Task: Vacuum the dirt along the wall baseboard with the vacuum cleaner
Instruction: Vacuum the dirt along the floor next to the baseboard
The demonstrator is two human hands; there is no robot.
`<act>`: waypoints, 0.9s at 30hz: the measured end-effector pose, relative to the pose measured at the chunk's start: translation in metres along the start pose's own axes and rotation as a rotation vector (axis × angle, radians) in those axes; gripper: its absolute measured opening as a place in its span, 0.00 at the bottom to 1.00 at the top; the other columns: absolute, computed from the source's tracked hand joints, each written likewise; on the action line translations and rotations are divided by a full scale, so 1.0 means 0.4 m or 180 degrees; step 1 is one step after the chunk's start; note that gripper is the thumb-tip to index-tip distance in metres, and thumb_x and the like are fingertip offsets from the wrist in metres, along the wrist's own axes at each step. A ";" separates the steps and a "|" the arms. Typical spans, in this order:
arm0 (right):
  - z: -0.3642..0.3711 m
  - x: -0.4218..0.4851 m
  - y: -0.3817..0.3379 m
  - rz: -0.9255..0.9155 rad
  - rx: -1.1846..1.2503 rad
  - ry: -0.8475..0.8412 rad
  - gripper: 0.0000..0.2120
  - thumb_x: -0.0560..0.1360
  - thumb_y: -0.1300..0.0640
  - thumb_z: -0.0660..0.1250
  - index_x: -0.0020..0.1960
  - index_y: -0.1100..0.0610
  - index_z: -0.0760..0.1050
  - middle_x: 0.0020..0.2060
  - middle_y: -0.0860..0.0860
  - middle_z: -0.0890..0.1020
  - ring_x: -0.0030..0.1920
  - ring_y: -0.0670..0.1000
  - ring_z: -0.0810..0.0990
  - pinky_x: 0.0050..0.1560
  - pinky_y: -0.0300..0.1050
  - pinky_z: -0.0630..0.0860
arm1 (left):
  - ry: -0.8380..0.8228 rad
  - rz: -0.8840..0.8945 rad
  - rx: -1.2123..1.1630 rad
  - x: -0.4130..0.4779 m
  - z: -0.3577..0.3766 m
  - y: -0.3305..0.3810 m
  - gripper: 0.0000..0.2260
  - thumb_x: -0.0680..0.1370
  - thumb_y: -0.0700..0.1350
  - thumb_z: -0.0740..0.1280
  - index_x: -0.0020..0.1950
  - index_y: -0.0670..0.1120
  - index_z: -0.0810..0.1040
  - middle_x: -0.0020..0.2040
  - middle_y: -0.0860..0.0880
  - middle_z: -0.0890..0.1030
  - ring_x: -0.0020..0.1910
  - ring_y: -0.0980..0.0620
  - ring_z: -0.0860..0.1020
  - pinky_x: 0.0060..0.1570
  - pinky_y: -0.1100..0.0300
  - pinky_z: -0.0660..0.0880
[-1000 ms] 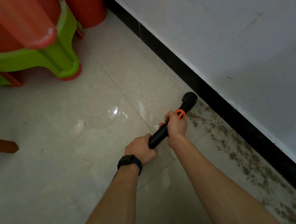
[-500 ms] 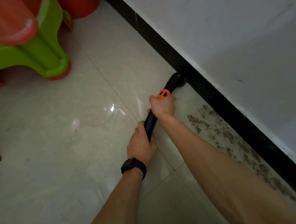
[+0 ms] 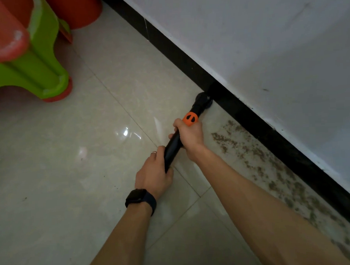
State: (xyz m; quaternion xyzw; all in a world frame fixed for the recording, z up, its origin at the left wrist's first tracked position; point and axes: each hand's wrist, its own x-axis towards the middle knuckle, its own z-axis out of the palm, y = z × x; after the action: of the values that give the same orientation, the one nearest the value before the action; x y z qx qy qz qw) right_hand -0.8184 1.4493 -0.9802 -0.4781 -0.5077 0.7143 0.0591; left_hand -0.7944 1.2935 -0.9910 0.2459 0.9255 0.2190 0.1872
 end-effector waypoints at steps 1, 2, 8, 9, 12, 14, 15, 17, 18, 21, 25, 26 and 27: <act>-0.008 -0.023 0.019 0.0022 0.0214 -0.0012 0.11 0.73 0.61 0.70 0.53 0.61 0.73 0.35 0.53 0.80 0.31 0.53 0.85 0.33 0.44 0.81 | -0.0058 0.0079 0.0195 -0.018 -0.010 -0.011 0.19 0.77 0.48 0.66 0.64 0.53 0.62 0.48 0.53 0.72 0.40 0.52 0.72 0.32 0.57 0.70; -0.013 -0.048 0.037 0.0069 0.0413 -0.0029 0.08 0.73 0.62 0.70 0.49 0.61 0.73 0.32 0.53 0.79 0.31 0.54 0.85 0.35 0.46 0.81 | -0.0119 0.0136 0.0351 -0.036 -0.021 -0.023 0.19 0.77 0.49 0.66 0.64 0.53 0.63 0.48 0.53 0.71 0.40 0.52 0.72 0.33 0.57 0.72; 0.022 -0.198 0.148 0.0397 0.1138 -0.0121 0.07 0.71 0.64 0.69 0.46 0.59 0.72 0.29 0.51 0.78 0.30 0.55 0.82 0.37 0.50 0.82 | -0.0505 0.0331 0.0946 -0.152 -0.077 -0.108 0.18 0.75 0.47 0.64 0.62 0.52 0.62 0.51 0.51 0.78 0.41 0.47 0.78 0.32 0.57 0.70; 0.032 -0.219 0.163 0.0438 0.1194 -0.0093 0.07 0.72 0.64 0.69 0.47 0.60 0.72 0.30 0.52 0.79 0.30 0.55 0.82 0.37 0.50 0.82 | -0.0564 0.0360 0.1041 -0.168 -0.085 -0.123 0.18 0.76 0.47 0.64 0.63 0.52 0.62 0.52 0.51 0.78 0.41 0.47 0.79 0.33 0.56 0.71; 0.057 -0.285 0.211 0.0513 0.1212 0.0031 0.10 0.72 0.63 0.69 0.51 0.59 0.73 0.33 0.53 0.80 0.32 0.56 0.83 0.39 0.52 0.83 | -0.0752 0.0397 0.1352 -0.215 -0.116 -0.161 0.20 0.76 0.50 0.63 0.66 0.51 0.61 0.52 0.51 0.79 0.42 0.46 0.80 0.33 0.56 0.71; 0.063 -0.323 0.243 0.0553 0.1245 0.0114 0.10 0.72 0.63 0.69 0.51 0.59 0.72 0.33 0.53 0.79 0.32 0.56 0.83 0.39 0.52 0.83 | -0.0844 0.0435 0.1464 -0.245 -0.126 -0.176 0.19 0.77 0.51 0.62 0.65 0.51 0.61 0.50 0.51 0.79 0.43 0.46 0.80 0.34 0.57 0.69; 0.061 -0.336 0.254 0.0569 0.1267 0.0168 0.09 0.72 0.63 0.69 0.50 0.58 0.72 0.33 0.53 0.79 0.32 0.56 0.83 0.39 0.51 0.83 | -0.0849 0.0461 0.1479 -0.255 -0.125 -0.179 0.19 0.77 0.51 0.62 0.65 0.51 0.62 0.50 0.50 0.79 0.43 0.46 0.80 0.34 0.57 0.69; 0.051 -0.348 0.261 0.0574 0.1264 0.0293 0.07 0.72 0.63 0.68 0.48 0.59 0.72 0.32 0.53 0.79 0.31 0.55 0.82 0.38 0.50 0.82 | -0.0856 0.0510 0.1504 -0.270 -0.117 -0.173 0.18 0.77 0.51 0.62 0.65 0.51 0.62 0.49 0.50 0.79 0.43 0.45 0.80 0.33 0.57 0.68; 0.041 -0.350 0.258 0.0568 0.1248 0.0343 0.06 0.72 0.63 0.68 0.48 0.59 0.72 0.31 0.53 0.79 0.30 0.55 0.81 0.37 0.51 0.82 | -0.0855 0.0527 0.1491 -0.273 -0.109 -0.163 0.18 0.77 0.51 0.62 0.65 0.51 0.62 0.49 0.50 0.79 0.42 0.45 0.80 0.33 0.57 0.68; 0.005 -0.336 0.236 0.0525 0.1194 0.0424 0.07 0.72 0.63 0.67 0.49 0.59 0.73 0.30 0.52 0.78 0.28 0.54 0.80 0.36 0.49 0.81 | -0.0822 0.0569 0.1392 -0.270 -0.083 -0.125 0.17 0.77 0.51 0.63 0.63 0.51 0.61 0.48 0.50 0.79 0.40 0.46 0.79 0.32 0.58 0.68; -0.035 -0.306 0.196 0.0450 0.1150 0.0556 0.07 0.71 0.63 0.67 0.48 0.60 0.73 0.29 0.52 0.77 0.27 0.54 0.79 0.34 0.48 0.80 | -0.0752 0.0637 0.1223 -0.242 -0.057 -0.075 0.17 0.77 0.50 0.63 0.63 0.50 0.60 0.48 0.49 0.79 0.39 0.45 0.79 0.32 0.57 0.67; -0.042 -0.298 0.188 0.0437 0.1138 0.0581 0.07 0.71 0.63 0.68 0.48 0.60 0.72 0.29 0.52 0.77 0.27 0.54 0.79 0.34 0.48 0.80 | -0.0738 0.0641 0.1195 -0.233 -0.053 -0.064 0.18 0.77 0.50 0.63 0.63 0.51 0.60 0.48 0.49 0.79 0.40 0.45 0.79 0.32 0.57 0.67; -0.049 -0.291 0.181 0.0431 0.1131 0.0592 0.08 0.71 0.63 0.68 0.49 0.60 0.72 0.29 0.52 0.77 0.27 0.54 0.79 0.34 0.48 0.80 | -0.0728 0.0640 0.1175 -0.226 -0.049 -0.055 0.18 0.77 0.50 0.63 0.63 0.50 0.61 0.48 0.49 0.79 0.40 0.45 0.79 0.32 0.57 0.67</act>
State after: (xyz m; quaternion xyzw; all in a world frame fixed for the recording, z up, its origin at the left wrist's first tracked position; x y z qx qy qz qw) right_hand -0.7123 1.3616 -0.9650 -0.5571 -0.3328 0.7476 0.1409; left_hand -0.7383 1.2215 -0.9638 0.3901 0.8935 0.0344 0.2199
